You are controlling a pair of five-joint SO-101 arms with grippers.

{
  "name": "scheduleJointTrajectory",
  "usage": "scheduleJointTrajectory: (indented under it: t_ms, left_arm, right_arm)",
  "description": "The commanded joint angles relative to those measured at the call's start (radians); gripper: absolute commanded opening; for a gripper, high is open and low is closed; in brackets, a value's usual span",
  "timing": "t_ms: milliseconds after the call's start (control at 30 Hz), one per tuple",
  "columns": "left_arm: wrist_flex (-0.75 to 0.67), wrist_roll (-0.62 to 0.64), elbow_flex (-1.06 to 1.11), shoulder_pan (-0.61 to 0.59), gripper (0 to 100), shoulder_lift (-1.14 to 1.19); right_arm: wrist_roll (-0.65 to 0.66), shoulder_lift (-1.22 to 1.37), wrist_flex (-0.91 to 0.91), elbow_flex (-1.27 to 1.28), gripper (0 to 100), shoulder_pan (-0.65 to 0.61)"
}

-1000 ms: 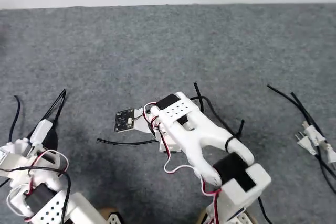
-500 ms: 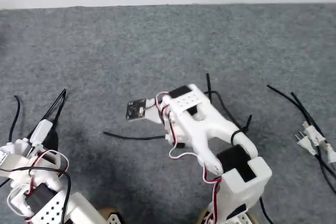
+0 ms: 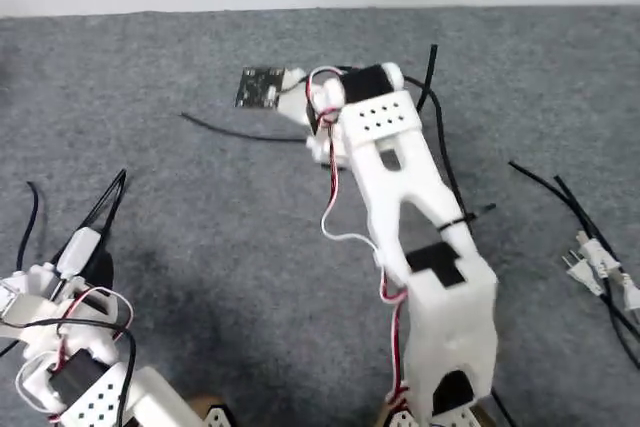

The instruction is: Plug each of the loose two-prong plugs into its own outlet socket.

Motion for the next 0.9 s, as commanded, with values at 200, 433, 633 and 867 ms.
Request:
scheduleJointTrajectory:
  t_ms: [200, 433, 633, 867]
  left_arm:
    - [-0.005, -0.005, -0.008, 0.002, 39, -0.008]
    - [-0.005, -0.005, -0.008, 0.002, 39, -0.008]
    - [-0.003, -0.005, -0.008, 0.002, 39, -0.008]
    - [-0.005, -0.005, 0.004, 0.002, 39, -0.008]
  right_arm:
    - [0.124, 0.122, 0.019, -0.299, 0.9, 0.053]
    - [0.124, 0.134, 0.002, -0.299, 0.9, 0.136]
    - [0.048, 0.22, -0.239, -0.299, 1.3, 0.189]
    - [0.018, 0.343, -0.504, -0.302, 1.6, 0.196]
